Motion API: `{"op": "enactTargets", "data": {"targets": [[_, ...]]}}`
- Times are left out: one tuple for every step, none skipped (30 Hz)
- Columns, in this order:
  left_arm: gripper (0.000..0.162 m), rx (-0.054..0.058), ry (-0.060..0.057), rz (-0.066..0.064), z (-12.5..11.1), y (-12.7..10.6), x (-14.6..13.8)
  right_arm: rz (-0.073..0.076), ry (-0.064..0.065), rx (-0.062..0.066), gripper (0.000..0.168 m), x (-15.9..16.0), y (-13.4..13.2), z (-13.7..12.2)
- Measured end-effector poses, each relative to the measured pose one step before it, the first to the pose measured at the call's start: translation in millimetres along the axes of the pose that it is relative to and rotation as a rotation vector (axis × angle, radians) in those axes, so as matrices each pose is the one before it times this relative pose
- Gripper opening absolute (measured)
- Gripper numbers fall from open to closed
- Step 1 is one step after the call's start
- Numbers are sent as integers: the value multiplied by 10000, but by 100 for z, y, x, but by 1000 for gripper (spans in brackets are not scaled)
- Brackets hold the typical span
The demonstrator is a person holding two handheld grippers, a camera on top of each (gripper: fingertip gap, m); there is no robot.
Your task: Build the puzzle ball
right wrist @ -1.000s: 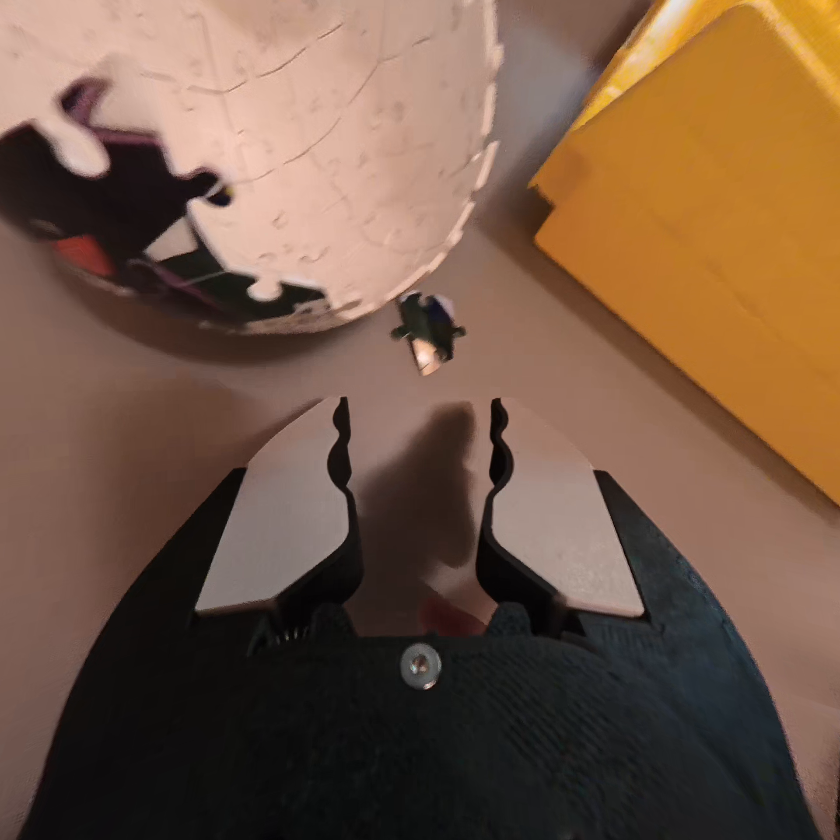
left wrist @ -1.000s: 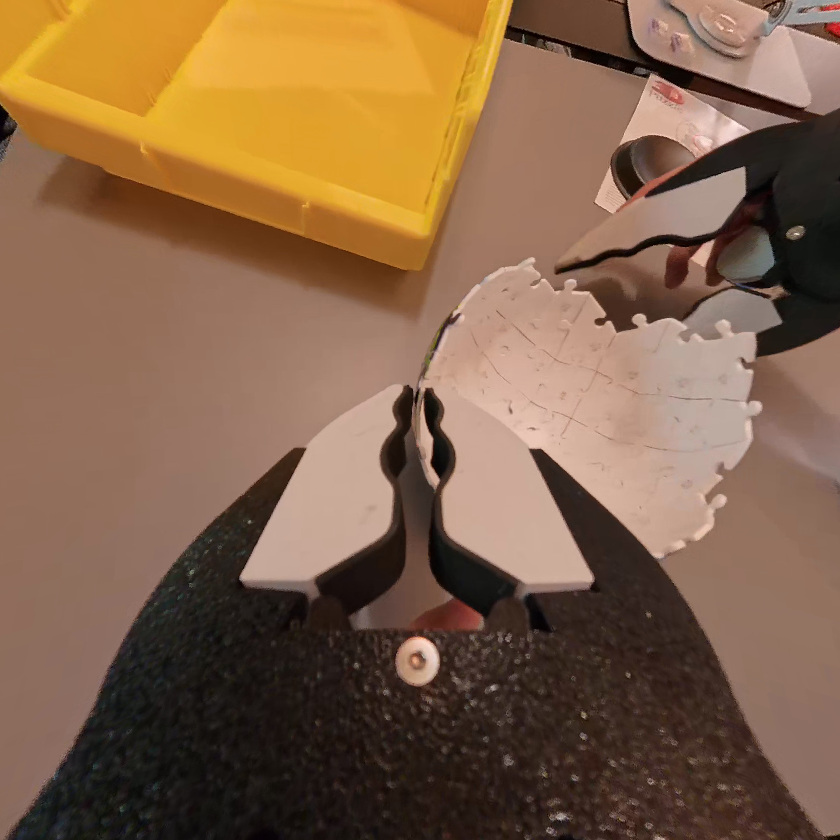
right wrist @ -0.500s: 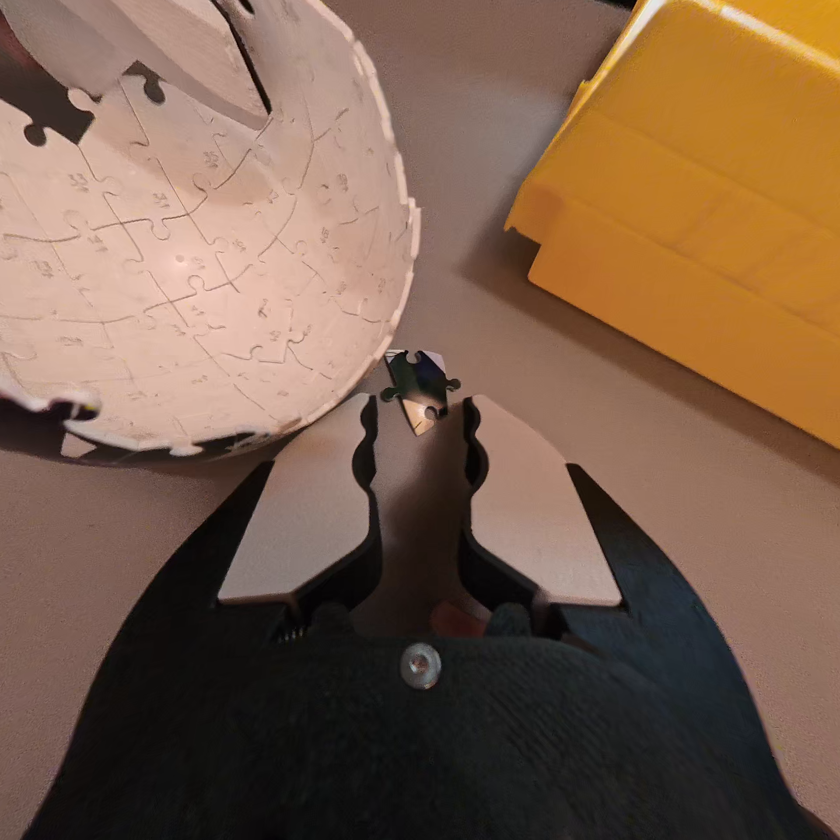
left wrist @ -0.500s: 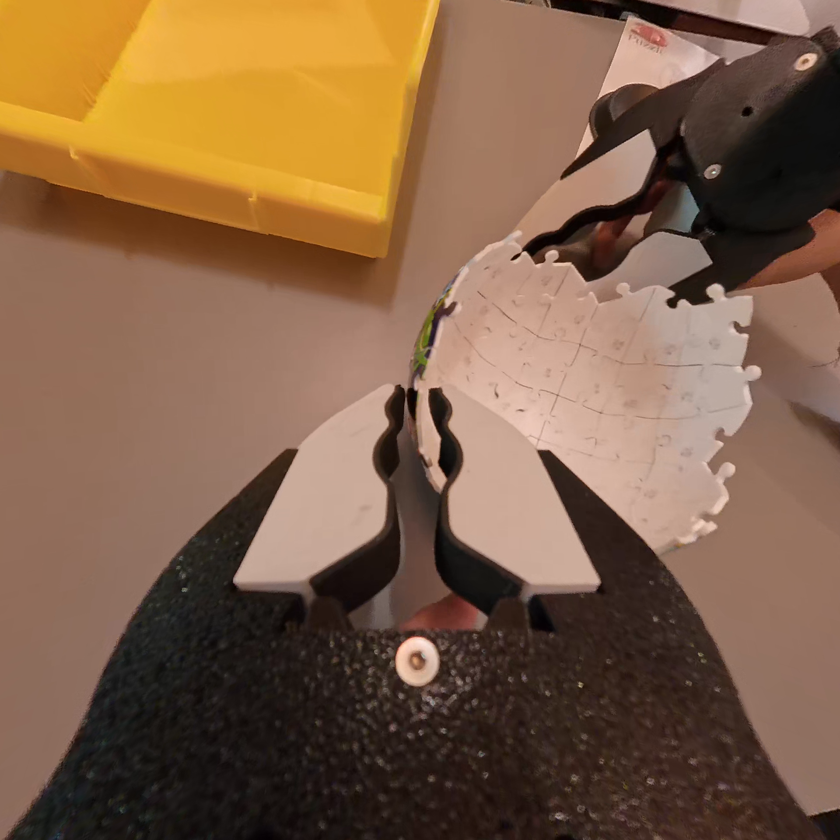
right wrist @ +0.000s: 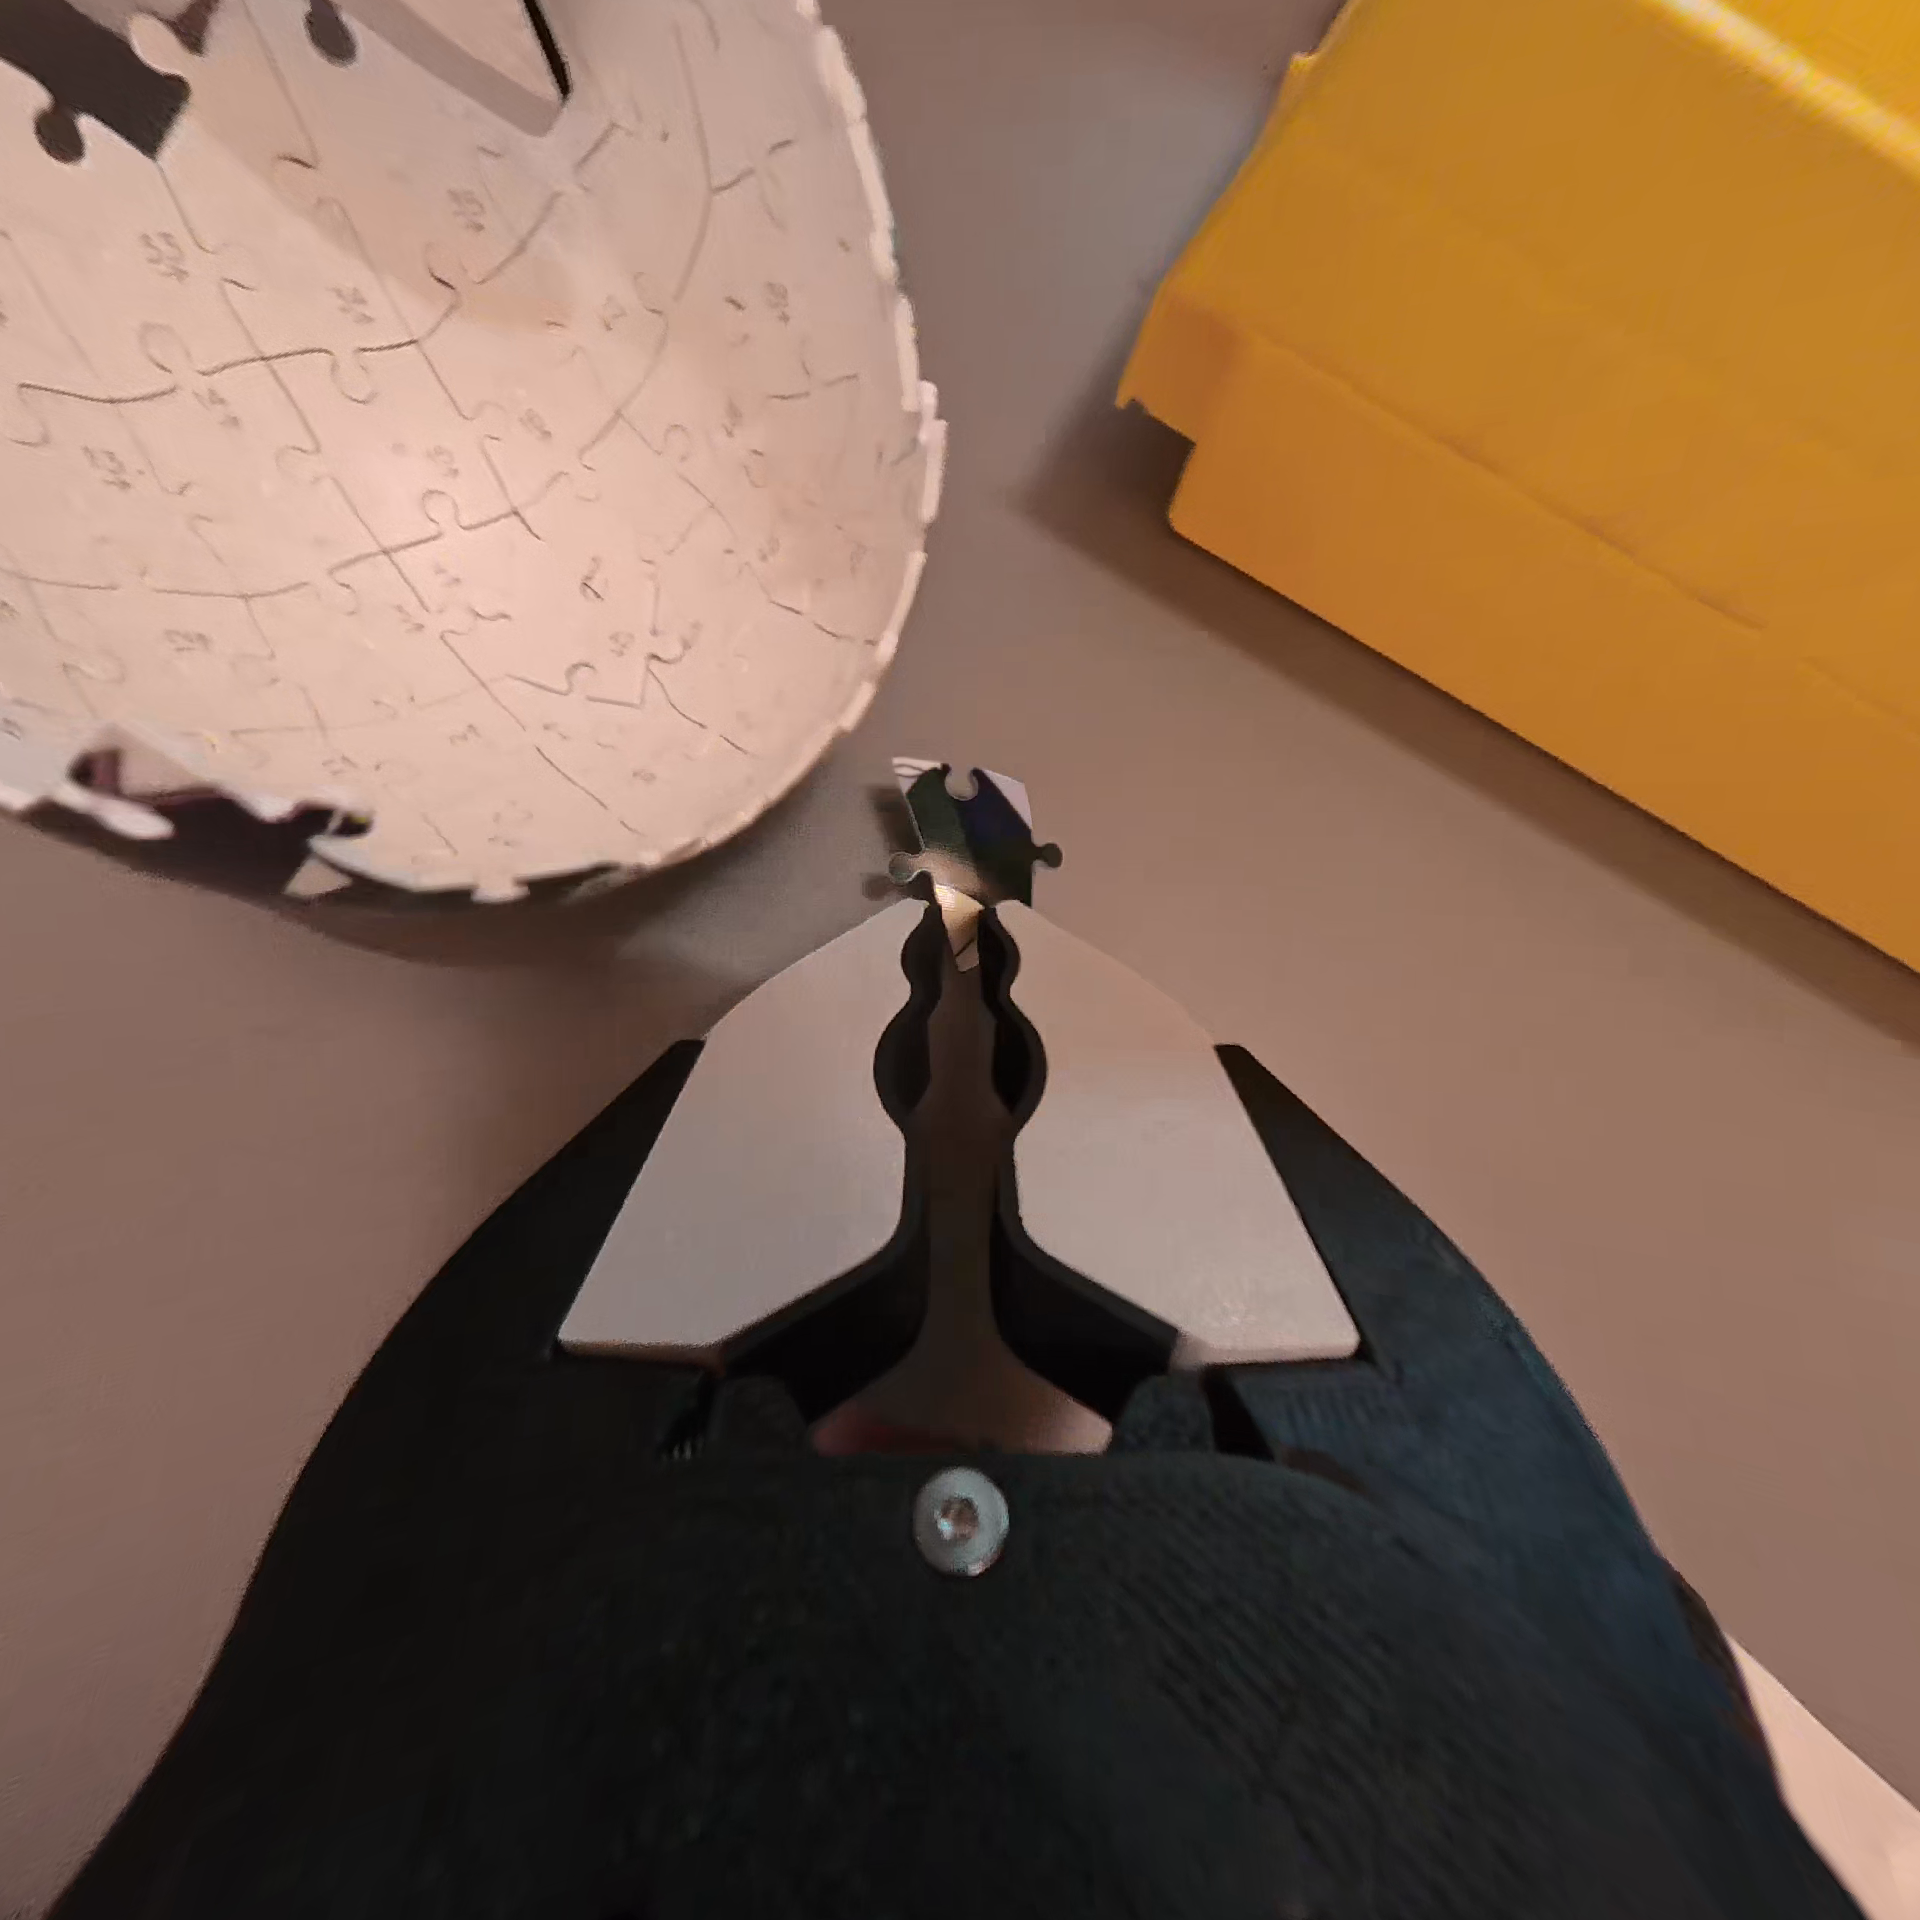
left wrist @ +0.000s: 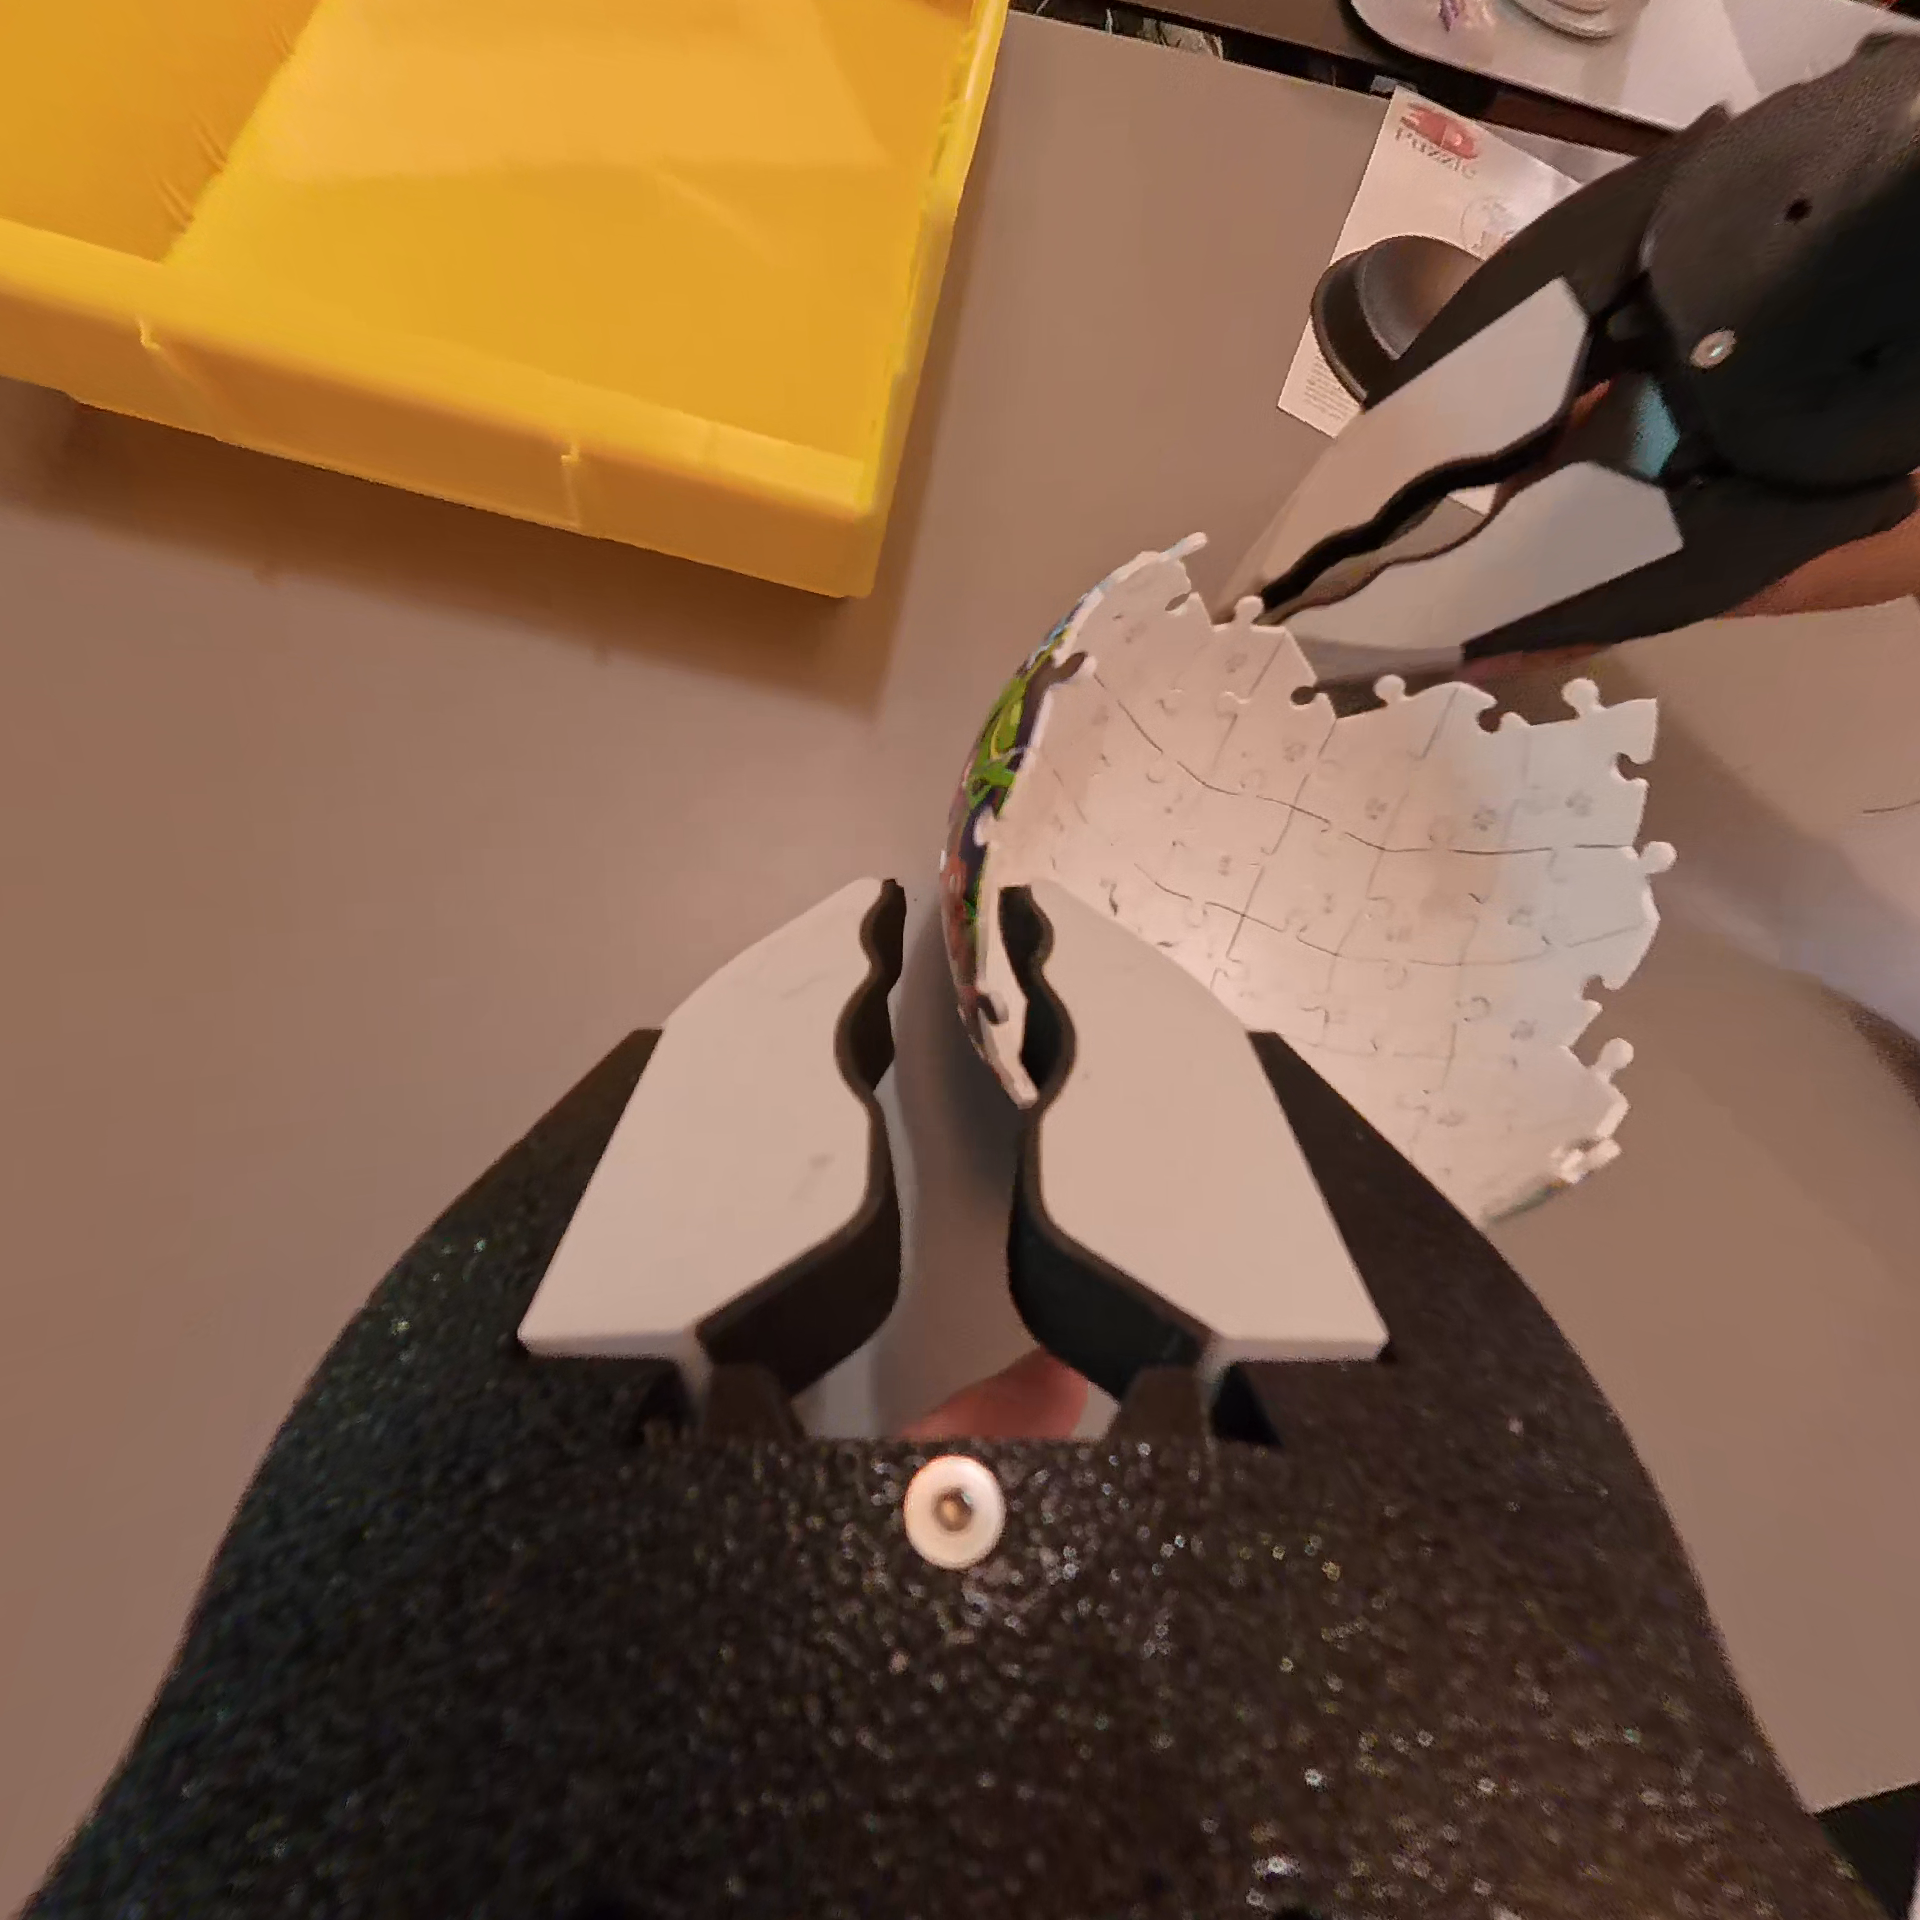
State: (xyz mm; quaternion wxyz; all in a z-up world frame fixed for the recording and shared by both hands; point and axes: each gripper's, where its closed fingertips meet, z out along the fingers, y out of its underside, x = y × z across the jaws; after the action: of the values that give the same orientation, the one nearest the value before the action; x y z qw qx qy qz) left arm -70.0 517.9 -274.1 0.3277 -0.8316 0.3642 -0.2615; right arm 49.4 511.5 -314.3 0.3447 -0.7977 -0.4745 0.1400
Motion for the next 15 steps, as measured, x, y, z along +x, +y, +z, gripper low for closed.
{"op": "enactTargets", "data": {"targets": [[20, 28, 12, 5, -40, -78, 65, 28, 219, 41, 7, 421, -52, -699], [20, 32, 0, 9, -50, -70, 56, 42, 274, 116, 7, 515, -128, -749], [20, 22, -12, 13, -33, -64, 40, 83, 305, 154, 7, 583, -185, -756], [21, 9, -14, 20, -14, -39, 55, 116, 187, 144, 7, 429, -202, -753], [21, 0, -12, 25, -6, -36, 65, 99, 115, 231, 7, 283, -366, -699], [22, 9, -9, 32, -14, -46, 82, 66, 103, 368, 7, 197, -622, -612], [22, 22, -18, 39, -8, -70, 80, 65, 29, 405, 7, 20, -734, -487], [23, 31, -61, 41, -21, -93, 20, 98, -81, 367, 7, -172, -762, -367], [24, 44, -112, 53, -40, -123, -34, 109, -84, 349, 7, -213, -788, -264], [25, 55, -132, 80, -65, -146, -52, 114, -34, 327, 7, -149, -766, -168], [26, 56, -127, 105, -85, -131, -49, 97, -111, 260, 7, -267, -657, -107], [26, 71, -129, 110, -106, -167, -51, 69, -129, 208, 7, -301, -555, -67], [26, 91, -119, 95, -113, -196, -41, 90, -92, 202, 7, -240, -515, -40], [26, 104, -91, 76, -130, -210, -12, 130, -142, 192, 7, -277, -467, -41], [26, 118, -72, 60, -150, -250, -9, 195, -214, 236, 6, -371, -503, -36]]}}
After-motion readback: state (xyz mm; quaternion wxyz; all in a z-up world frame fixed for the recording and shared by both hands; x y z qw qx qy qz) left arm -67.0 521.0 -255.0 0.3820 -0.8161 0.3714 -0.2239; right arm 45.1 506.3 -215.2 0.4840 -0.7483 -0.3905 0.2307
